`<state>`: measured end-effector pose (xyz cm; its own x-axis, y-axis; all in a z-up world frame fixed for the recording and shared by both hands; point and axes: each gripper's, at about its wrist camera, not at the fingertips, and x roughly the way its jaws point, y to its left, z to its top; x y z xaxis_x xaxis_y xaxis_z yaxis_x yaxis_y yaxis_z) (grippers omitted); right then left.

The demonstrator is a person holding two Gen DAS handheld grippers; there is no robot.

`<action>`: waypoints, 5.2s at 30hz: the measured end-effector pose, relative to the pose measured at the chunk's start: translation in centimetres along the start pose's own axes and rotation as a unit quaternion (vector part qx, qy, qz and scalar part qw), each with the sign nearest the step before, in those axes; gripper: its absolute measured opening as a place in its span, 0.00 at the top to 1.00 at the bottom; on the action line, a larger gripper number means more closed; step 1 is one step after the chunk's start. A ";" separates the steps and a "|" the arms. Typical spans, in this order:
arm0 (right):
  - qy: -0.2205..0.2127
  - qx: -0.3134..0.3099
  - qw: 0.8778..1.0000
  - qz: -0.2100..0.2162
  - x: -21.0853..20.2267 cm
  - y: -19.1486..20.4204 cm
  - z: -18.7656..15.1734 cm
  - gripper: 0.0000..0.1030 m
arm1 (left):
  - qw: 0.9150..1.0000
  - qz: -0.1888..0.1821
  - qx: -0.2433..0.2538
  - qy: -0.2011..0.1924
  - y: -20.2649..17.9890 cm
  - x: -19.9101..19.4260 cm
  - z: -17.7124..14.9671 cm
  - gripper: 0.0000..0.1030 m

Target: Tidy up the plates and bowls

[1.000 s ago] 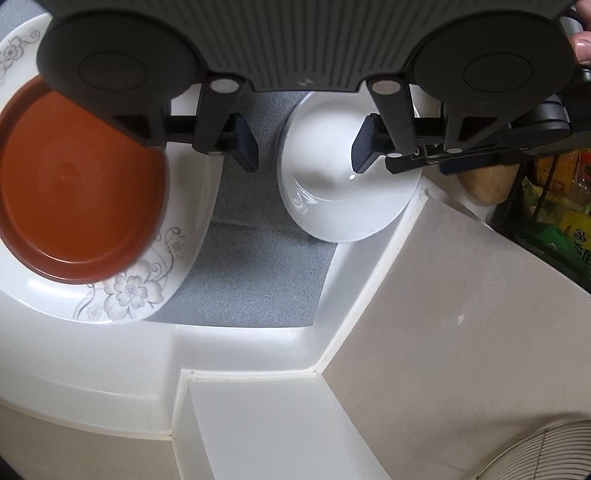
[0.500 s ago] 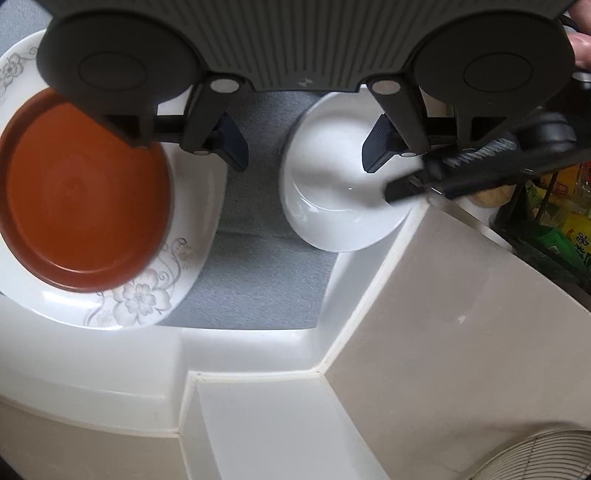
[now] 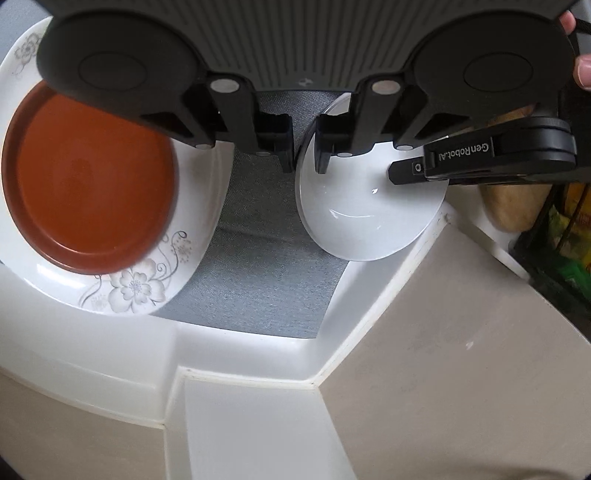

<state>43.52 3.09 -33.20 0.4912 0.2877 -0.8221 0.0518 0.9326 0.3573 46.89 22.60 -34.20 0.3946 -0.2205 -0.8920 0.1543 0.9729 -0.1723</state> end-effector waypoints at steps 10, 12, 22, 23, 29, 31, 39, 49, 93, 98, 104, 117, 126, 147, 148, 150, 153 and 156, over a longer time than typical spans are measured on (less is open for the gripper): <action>-0.004 0.061 0.997 0.044 -1.1 -2.2 0.0 0.96 | 1.000 0.000 0.010 0.015 -0.5 -1.7 -0.8 0.90; -0.005 0.048 0.998 0.047 -1.1 -2.2 -0.1 0.96 | 1.000 -0.007 0.009 0.014 -0.2 -1.7 -0.9 0.90; 0.013 0.039 0.998 0.056 -0.5 -1.7 -0.5 0.83 | 1.000 -0.009 0.029 0.008 0.0 -2.6 -2.0 0.90; 0.014 0.032 0.998 0.055 -0.4 -1.5 -0.6 0.83 | 1.000 -0.009 0.027 0.008 -0.1 -2.4 -2.0 0.90; 0.002 0.026 0.998 0.053 -0.3 -1.2 -0.4 0.93 | 1.000 -0.020 0.014 0.012 -0.2 -2.5 -1.2 0.89; -0.007 0.031 0.998 0.063 -1.0 -1.6 0.1 0.93 | 0.999 -0.029 0.011 0.009 -0.1 -3.2 -0.9 0.89; -0.030 0.021 0.997 0.072 -6.1 -2.4 0.9 0.92 | 1.000 -0.020 0.003 -0.014 -3.0 -7.4 -0.3 0.91; -0.089 0.074 0.992 0.056 -14.1 -8.8 0.0 0.93 | 0.997 -0.055 0.050 -0.007 -10.7 -9.9 0.3 0.91; -0.160 0.246 0.956 -0.033 -19.0 -32.7 -5.6 0.92 | 0.961 -0.049 0.248 0.110 -38.6 1.3 3.5 0.91; -0.159 0.244 0.956 -0.039 -18.5 -33.2 -6.2 0.92 | 0.960 -0.043 0.255 0.104 -39.1 2.3 2.9 0.90; -0.150 0.245 0.957 -0.040 -17.5 -33.6 -6.8 0.92 | 0.961 -0.042 0.233 0.144 -38.3 4.3 2.2 0.90; -0.143 0.168 0.966 -0.132 -15.6 -30.7 -6.1 0.96 | 0.963 -0.022 0.230 0.137 -38.5 4.6 1.7 0.90; -0.147 0.191 0.963 -0.122 -15.3 -31.5 -6.4 0.96 | 0.965 -0.030 0.223 0.135 -37.7 4.9 1.5 0.90; -0.179 0.346 0.920 -0.027 -15.6 -33.6 -9.7 0.50 | 0.962 -0.064 0.198 0.175 -36.9 6.9 1.4 0.78; -0.174 0.357 0.918 -0.021 -15.1 -33.9 -9.8 0.50 | 0.963 -0.063 0.191 0.182 -36.8 7.2 1.3 0.78; -0.169 0.376 0.911 -0.007 -14.1 -34.3 -10.0 0.50 | 0.963 -0.058 0.187 0.186 -36.8 7.6 1.1 0.80; -0.166 0.380 0.910 -0.016 -13.2 -34.1 -10.3 0.60 | 0.964 -0.053 0.189 0.178 -37.0 7.5 1.1 0.80; -0.173 0.371 0.911 -0.043 -13.2 -33.6 -10.5 0.74 | 0.964 -0.053 0.190 0.178 -37.0 7.5 1.1 0.79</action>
<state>26.17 -29.72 -39.02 0.6958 0.0136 -0.7181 0.6140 0.5075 0.6045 45.13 -15.13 -34.01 0.0323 -0.2140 -0.9763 0.5242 0.8353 -0.1658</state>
